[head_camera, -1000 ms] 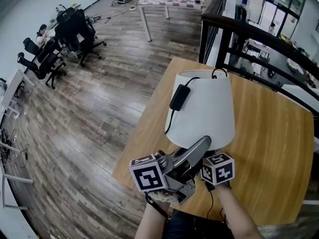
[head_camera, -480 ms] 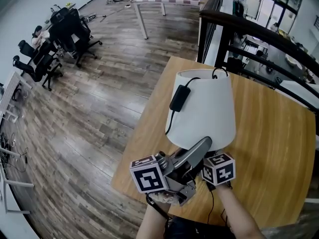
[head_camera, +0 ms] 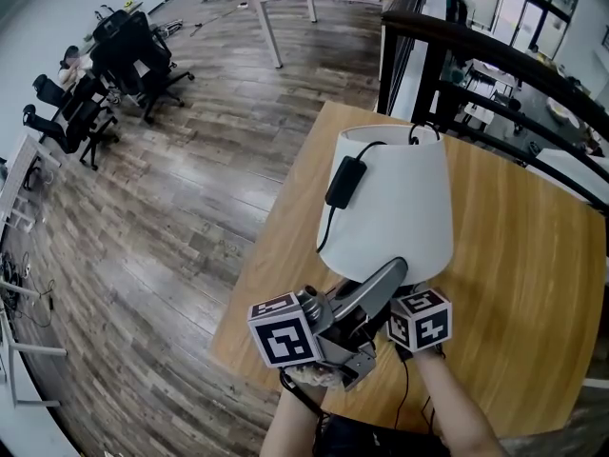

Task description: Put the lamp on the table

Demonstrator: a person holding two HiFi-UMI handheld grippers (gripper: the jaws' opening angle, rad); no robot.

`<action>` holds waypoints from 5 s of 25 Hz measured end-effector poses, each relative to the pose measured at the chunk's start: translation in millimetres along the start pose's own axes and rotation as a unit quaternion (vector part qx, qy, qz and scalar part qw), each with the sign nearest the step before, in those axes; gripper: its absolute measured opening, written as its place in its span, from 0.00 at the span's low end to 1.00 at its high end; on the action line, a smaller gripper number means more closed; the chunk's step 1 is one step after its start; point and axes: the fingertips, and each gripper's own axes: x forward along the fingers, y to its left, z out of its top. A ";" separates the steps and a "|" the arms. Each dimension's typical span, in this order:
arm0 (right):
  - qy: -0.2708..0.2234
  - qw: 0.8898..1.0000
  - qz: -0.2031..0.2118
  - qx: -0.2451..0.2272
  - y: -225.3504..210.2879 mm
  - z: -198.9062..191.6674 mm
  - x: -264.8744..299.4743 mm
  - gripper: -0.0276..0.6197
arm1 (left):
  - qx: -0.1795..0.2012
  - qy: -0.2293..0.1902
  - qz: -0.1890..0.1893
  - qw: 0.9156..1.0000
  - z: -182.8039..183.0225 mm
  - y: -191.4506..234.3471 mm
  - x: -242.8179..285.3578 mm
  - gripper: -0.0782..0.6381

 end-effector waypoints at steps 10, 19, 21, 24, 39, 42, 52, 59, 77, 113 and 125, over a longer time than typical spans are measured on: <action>-0.002 1.000 -0.003 -0.004 0.9 -3.2 -1.3 0.30 | -0.001 -0.009 -0.007 1.000 -3.9 -1.2 -4.9 0.13; -0.012 1.000 -0.006 -0.013 2.1 -7.8 -2.1 0.30 | 0.010 -0.012 -0.009 1.000 -13.4 -4.3 -12.5 0.13; -0.013 1.000 -0.002 -0.014 2.8 -6.0 -2.1 0.31 | 0.011 -0.011 -0.010 1.000 -13.9 -6.1 -12.5 0.13; -0.014 1.000 -0.004 -0.016 2.1 -4.0 -1.9 0.32 | 0.011 -0.009 -0.011 1.000 -14.9 -7.2 -12.3 0.13; -0.040 0.998 -0.047 0.004 -1.1 -17.1 -40.9 0.35 | 0.020 -0.019 -0.007 1.000 -27.7 -14.6 -20.0 0.16; -0.043 0.998 -0.052 0.009 3.5 -31.2 -51.5 0.35 | 0.025 -0.016 -0.005 1.000 -40.3 -17.4 -25.4 0.17; -0.017 0.999 -0.047 0.011 11.9 -67.3 -71.6 0.35 | 0.025 -0.032 0.005 0.999 -54.0 -22.5 -35.4 0.19; -0.003 0.999 -0.038 0.012 22.3 -96.3 -85.6 0.34 | 0.028 -0.032 0.009 0.999 -77.6 -23.4 -43.0 0.20; 0.032 0.999 -0.017 0.016 33.8 -125.4 -118.1 0.28 | 0.019 -0.036 0.019 0.999 -104.4 -32.5 -49.0 0.21; 0.055 0.998 -0.005 0.011 38.7 -158.5 -145.4 0.28 | 0.025 -0.058 0.049 0.997 -149.5 -28.2 -63.4 0.26; 0.048 0.999 0.000 0.007 44.5 -155.5 -150.7 0.27 | 0.016 -0.074 0.073 0.994 -152.1 -28.3 -60.8 0.31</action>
